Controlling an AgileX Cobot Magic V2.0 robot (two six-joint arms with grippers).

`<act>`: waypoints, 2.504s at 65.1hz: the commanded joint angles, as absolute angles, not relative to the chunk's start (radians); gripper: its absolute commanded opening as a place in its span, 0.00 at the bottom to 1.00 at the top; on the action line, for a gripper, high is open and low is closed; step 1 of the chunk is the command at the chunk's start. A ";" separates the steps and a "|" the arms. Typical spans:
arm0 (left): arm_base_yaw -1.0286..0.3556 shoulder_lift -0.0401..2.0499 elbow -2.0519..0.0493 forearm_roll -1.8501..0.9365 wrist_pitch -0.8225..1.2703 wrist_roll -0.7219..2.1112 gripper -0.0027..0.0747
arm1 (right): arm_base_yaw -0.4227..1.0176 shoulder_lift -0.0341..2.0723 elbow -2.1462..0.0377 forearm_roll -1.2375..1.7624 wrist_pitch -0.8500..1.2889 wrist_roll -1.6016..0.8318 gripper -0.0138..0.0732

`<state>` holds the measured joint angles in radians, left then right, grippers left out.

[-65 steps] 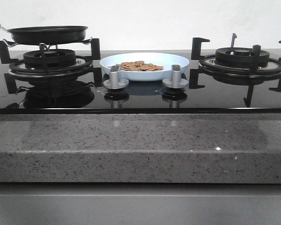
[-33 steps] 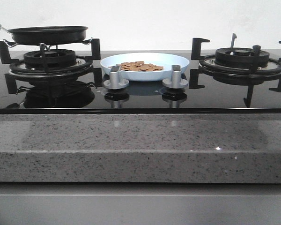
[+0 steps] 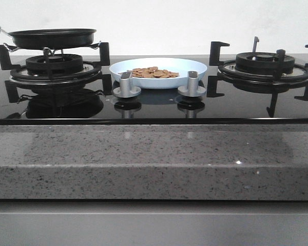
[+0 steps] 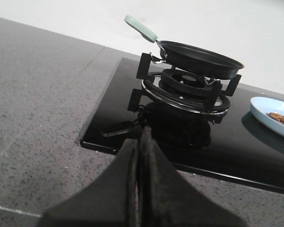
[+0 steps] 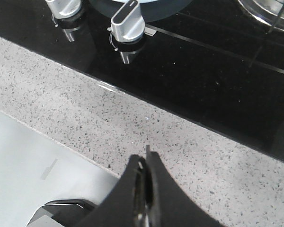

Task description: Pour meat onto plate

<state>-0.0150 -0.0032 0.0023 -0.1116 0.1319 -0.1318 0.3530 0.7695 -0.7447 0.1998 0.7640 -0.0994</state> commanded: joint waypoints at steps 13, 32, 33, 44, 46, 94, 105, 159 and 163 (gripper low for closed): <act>-0.017 -0.024 0.010 -0.038 -0.010 -0.139 0.01 | 0.350 0.764 -0.770 0.207 0.708 -0.101 0.08; -0.017 -0.024 0.010 0.017 -0.055 -0.137 0.01 | 0.350 0.764 -0.770 0.207 0.708 -0.101 0.08; -0.017 -0.024 0.010 0.017 -0.062 -0.137 0.01 | 0.350 0.764 -0.770 0.207 0.708 -0.101 0.08; -0.017 -0.024 0.010 0.017 -0.076 -0.135 0.01 | 0.350 0.764 -0.770 0.207 0.708 -0.101 0.08; -0.017 -0.024 0.010 0.017 -0.076 -0.135 0.01 | 0.350 0.764 -0.770 0.207 0.708 -0.101 0.08; -0.017 -0.022 0.010 0.017 -0.076 -0.135 0.01 | 0.350 0.764 -0.770 0.207 0.708 -0.101 0.08; -0.017 -0.022 0.010 0.017 -0.076 -0.135 0.01 | 0.334 0.711 -0.752 0.145 0.686 -0.101 0.08; -0.017 -0.019 0.010 0.017 -0.076 -0.135 0.01 | 0.048 -0.027 -0.005 0.177 0.012 -0.101 0.08; -0.017 -0.019 0.010 0.017 -0.076 -0.135 0.01 | 0.048 -0.028 0.022 0.177 -0.023 -0.101 0.08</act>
